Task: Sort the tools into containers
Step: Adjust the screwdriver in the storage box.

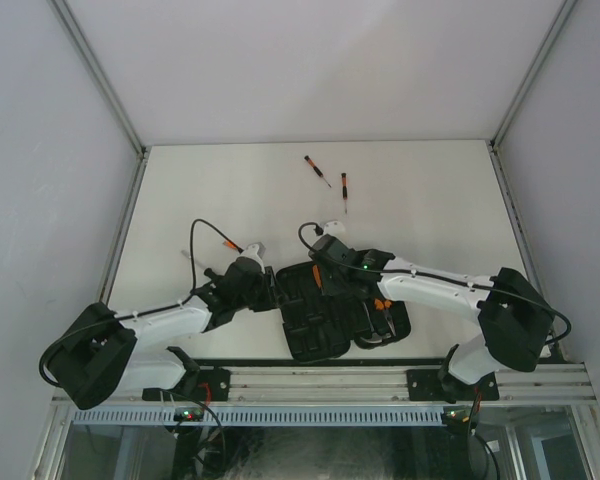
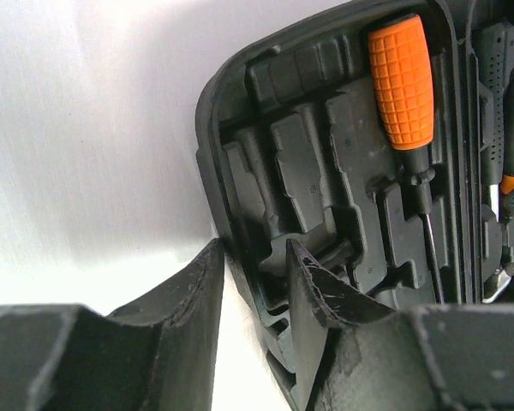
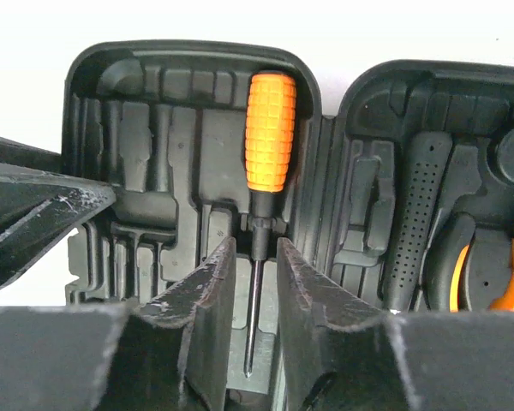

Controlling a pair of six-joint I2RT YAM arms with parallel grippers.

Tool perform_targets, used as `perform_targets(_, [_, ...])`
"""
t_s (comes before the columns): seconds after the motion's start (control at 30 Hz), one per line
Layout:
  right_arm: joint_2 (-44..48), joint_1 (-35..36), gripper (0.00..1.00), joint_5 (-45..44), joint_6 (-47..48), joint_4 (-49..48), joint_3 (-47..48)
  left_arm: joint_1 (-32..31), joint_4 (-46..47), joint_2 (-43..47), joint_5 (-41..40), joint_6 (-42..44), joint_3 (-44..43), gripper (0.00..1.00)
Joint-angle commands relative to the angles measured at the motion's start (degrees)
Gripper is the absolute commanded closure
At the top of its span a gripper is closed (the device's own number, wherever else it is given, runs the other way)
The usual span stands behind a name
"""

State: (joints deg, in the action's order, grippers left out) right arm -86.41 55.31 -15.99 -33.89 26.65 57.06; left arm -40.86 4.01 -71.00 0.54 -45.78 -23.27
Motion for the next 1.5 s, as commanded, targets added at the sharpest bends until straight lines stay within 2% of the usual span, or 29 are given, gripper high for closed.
perform_targets(0.0, [2.82, 0.59, 0.74, -0.75, -1.26, -2.68, -0.74, -0.27, 2.05, 1.81, 0.94, 1.22, -2.83, 0.61])
perform_targets(0.17, [2.31, 0.81, 0.70, -0.04, -1.90, -2.81, -0.85, -0.27, 1.92, 1.59, 0.91, 1.28, -2.88, 0.60])
perform_targets(0.73, [-0.08, 0.73, 0.67, 2.96, -2.95, -4.44, -0.81, -0.29, 2.14, 1.73, 0.57, 1.66, -2.81, 0.59])
perform_targets(1.1, [-2.53, -0.12, 0.73, 2.18, -3.58, -3.99, -0.80, -0.32, 1.97, 2.01, 0.61, 1.92, -2.78, 0.58])
perform_targets(1.47, [-5.31, -2.68, 0.78, 5.32, -2.23, -3.66, -0.76, -0.27, 2.14, 1.48, 0.84, 1.86, -2.82, 0.57])
